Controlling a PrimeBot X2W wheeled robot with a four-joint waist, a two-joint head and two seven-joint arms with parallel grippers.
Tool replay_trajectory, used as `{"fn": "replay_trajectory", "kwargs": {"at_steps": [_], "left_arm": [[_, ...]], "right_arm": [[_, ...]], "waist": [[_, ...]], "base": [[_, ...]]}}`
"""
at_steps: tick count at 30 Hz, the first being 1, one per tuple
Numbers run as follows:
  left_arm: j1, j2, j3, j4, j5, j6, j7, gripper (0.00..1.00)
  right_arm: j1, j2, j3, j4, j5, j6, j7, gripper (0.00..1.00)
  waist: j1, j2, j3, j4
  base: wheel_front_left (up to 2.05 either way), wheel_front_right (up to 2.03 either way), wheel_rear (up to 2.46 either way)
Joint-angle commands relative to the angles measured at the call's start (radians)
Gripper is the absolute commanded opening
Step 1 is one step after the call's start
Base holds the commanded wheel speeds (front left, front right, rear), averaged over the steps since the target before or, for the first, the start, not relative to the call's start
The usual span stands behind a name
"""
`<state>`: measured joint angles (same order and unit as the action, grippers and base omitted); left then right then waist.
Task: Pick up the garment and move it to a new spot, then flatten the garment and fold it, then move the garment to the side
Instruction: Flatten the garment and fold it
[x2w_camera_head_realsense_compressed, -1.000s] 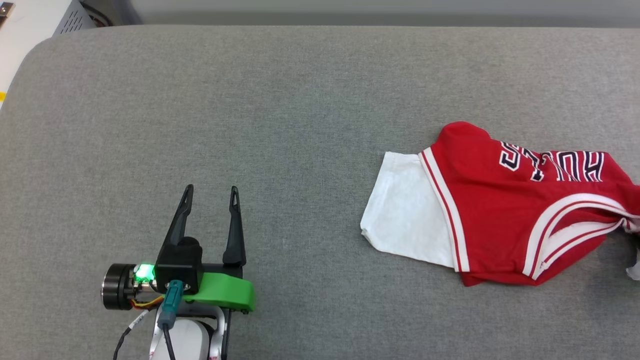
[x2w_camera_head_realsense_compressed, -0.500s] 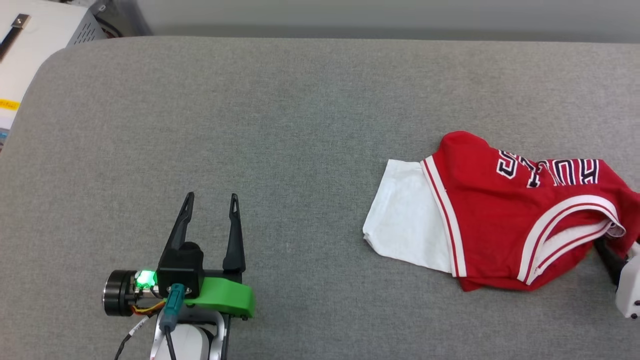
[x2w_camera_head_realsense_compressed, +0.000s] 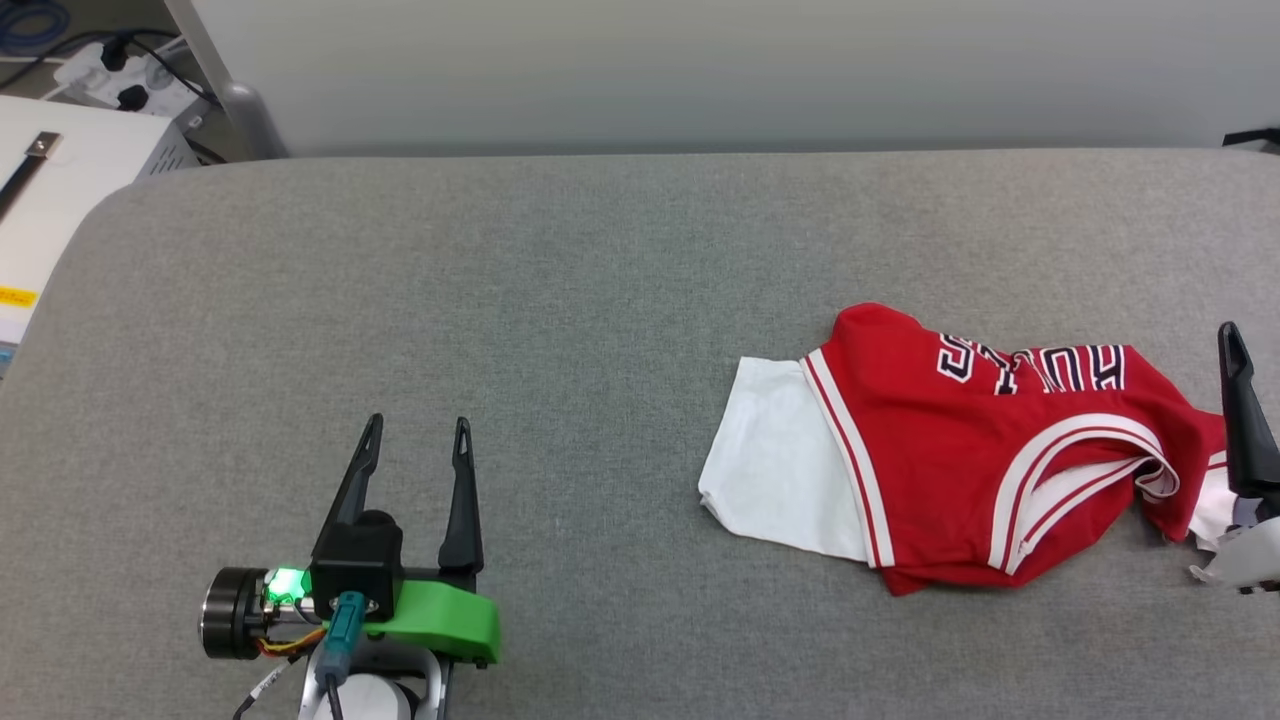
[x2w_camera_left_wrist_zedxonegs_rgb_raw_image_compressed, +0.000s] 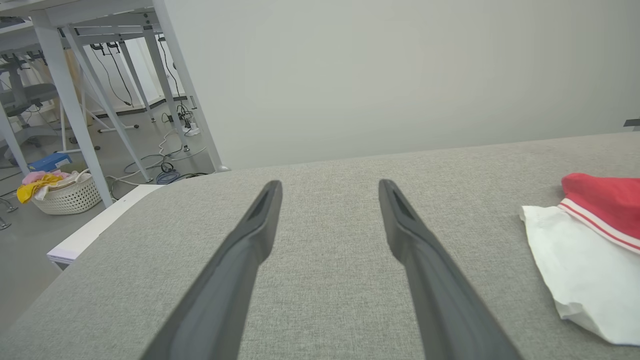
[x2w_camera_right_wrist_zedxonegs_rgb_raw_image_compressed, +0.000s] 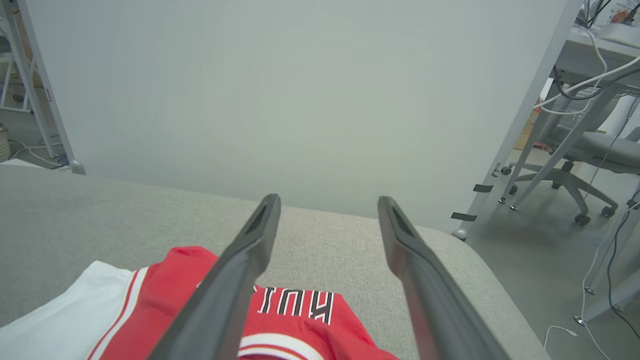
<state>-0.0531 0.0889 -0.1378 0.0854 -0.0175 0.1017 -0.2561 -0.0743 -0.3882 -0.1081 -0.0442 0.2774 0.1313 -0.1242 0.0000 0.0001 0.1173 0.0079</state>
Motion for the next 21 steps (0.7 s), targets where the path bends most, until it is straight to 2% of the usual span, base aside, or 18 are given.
{"fn": "replay_trajectory", "kwargs": {"at_steps": [1, 4, 8, 17, 21], "left_arm": [[0.013, 0.005, -0.001, 0.000, 0.002, -0.002, -0.006, 1.00], [0.019, 0.005, -0.004, 0.001, 0.002, -0.004, -0.006, 1.00], [0.025, 0.007, -0.006, 0.001, 0.001, -0.007, -0.006, 1.00], [0.029, 0.012, -0.011, 0.001, 0.001, -0.014, -0.006, 1.00], [-0.062, 0.040, -0.043, -0.014, -0.017, -0.109, -0.006, 1.00]], "right_arm": [[0.024, 0.051, -0.017, -0.038, -0.030, -0.001, -0.019, 1.00], [0.061, 0.151, -0.035, -0.105, -0.088, -0.001, -0.063, 1.00], [0.110, 0.234, 0.004, -0.121, -0.117, -0.001, -0.096, 1.00], [0.166, 0.301, 0.071, -0.051, -0.127, -0.001, -0.133, 1.00], [0.154, 0.308, 0.061, -0.052, -0.142, -0.001, -0.137, 1.00]], "waist": [[0.0000, -0.0001, -0.019, 0.003], [0.0000, -0.0001, -0.032, 0.010], [0.0000, -0.0001, -0.044, 0.018], [0.0000, -0.0001, -0.053, 0.036], [0.0000, -0.0001, -0.046, 0.028]], "base": [[0.00, 0.00, 0.00], [0.00, 0.00, 0.00], [0.00, 0.00, 0.00], [0.00, 0.00, 0.00], [0.00, 0.00, 0.00]]}}
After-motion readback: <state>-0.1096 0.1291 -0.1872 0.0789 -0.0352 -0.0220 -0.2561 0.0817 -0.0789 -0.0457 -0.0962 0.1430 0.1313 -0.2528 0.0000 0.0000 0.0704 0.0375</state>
